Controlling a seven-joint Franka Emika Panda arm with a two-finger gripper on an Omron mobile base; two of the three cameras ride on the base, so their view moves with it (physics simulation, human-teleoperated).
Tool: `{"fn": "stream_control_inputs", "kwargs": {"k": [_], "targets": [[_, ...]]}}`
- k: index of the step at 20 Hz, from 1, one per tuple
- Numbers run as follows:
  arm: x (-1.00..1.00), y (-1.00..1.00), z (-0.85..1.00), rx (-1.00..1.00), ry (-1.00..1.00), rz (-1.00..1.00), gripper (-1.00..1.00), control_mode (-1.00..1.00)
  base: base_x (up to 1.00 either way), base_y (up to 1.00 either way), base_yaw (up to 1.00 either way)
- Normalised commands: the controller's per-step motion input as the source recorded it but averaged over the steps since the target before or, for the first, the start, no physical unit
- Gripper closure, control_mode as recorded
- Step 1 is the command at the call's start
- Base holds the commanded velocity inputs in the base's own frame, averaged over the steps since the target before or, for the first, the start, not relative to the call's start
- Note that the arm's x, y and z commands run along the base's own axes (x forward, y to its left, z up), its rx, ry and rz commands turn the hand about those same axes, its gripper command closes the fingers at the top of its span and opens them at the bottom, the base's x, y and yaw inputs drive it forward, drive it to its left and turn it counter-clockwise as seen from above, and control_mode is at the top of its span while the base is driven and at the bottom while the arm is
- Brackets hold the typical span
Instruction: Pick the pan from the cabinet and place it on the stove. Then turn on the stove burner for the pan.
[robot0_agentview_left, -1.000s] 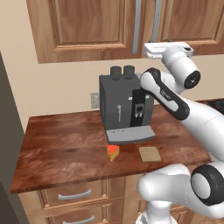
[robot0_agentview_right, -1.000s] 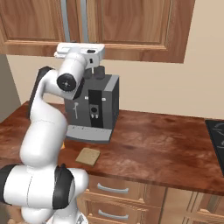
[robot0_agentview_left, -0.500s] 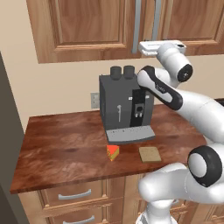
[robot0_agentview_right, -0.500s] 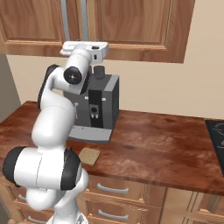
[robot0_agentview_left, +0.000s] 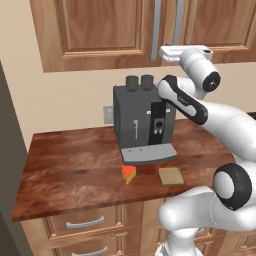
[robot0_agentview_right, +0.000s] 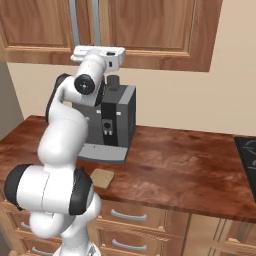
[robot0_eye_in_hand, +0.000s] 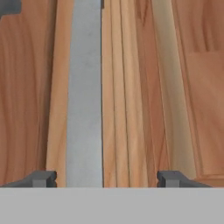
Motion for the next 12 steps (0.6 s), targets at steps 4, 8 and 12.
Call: {"fn": "stream_control_inputs", "kwargs": {"k": [4,8,12], "targets": [[0.39,0.29,-0.06,-0.01,0.07,-0.02,1.0,-1.0,0.0,0.0,0.0],[0.28,0.26,-0.01,0.0,0.02,-0.01,1.0,-1.0,0.0,0.0,0.0],[0.01,0.01,-0.03,-0.01,0.0,-0.01,1.0,-1.0,0.0,0.0,0.0]]}}
